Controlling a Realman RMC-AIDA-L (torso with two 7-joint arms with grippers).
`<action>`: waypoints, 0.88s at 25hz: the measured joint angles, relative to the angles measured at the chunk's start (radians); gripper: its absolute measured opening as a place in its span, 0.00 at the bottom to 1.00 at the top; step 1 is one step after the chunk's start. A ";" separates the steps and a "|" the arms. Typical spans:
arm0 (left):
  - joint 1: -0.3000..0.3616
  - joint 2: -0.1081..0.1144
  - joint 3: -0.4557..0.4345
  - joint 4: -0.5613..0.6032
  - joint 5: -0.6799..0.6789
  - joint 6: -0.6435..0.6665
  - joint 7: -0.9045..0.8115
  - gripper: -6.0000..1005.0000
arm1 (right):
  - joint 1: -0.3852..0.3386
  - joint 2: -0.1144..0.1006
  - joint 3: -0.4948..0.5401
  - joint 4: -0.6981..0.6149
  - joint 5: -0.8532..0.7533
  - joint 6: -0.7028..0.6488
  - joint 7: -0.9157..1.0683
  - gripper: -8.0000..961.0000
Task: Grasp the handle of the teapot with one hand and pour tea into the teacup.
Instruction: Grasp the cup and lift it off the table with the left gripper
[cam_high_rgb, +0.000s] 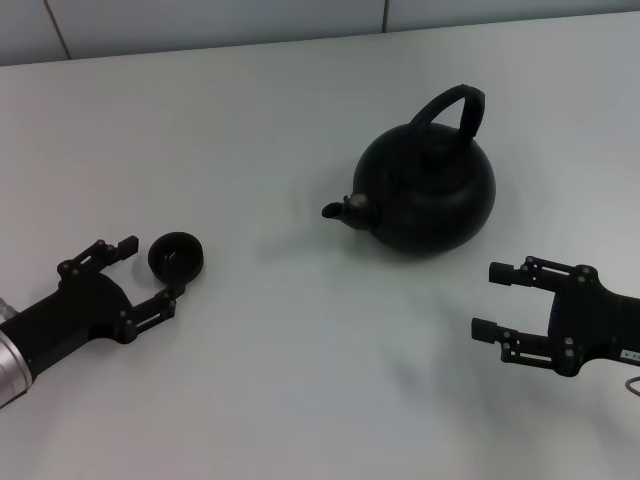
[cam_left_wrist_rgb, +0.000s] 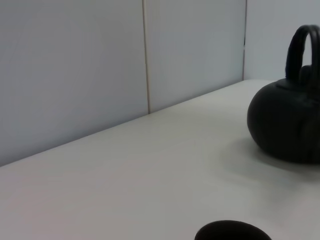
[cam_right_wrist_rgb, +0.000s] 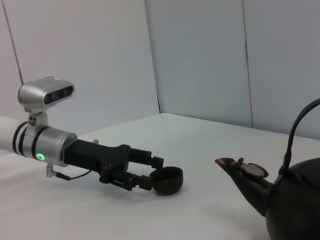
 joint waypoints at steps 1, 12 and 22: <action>-0.005 0.000 0.000 -0.002 0.000 -0.006 0.000 0.79 | 0.001 0.000 0.000 -0.001 0.000 0.000 0.002 0.76; -0.049 0.000 0.001 -0.018 0.005 -0.044 0.000 0.79 | 0.010 0.000 0.002 -0.004 0.001 0.000 0.008 0.76; -0.074 0.000 0.026 -0.029 0.005 -0.083 -0.008 0.79 | 0.017 0.000 0.002 -0.003 0.001 0.000 0.009 0.76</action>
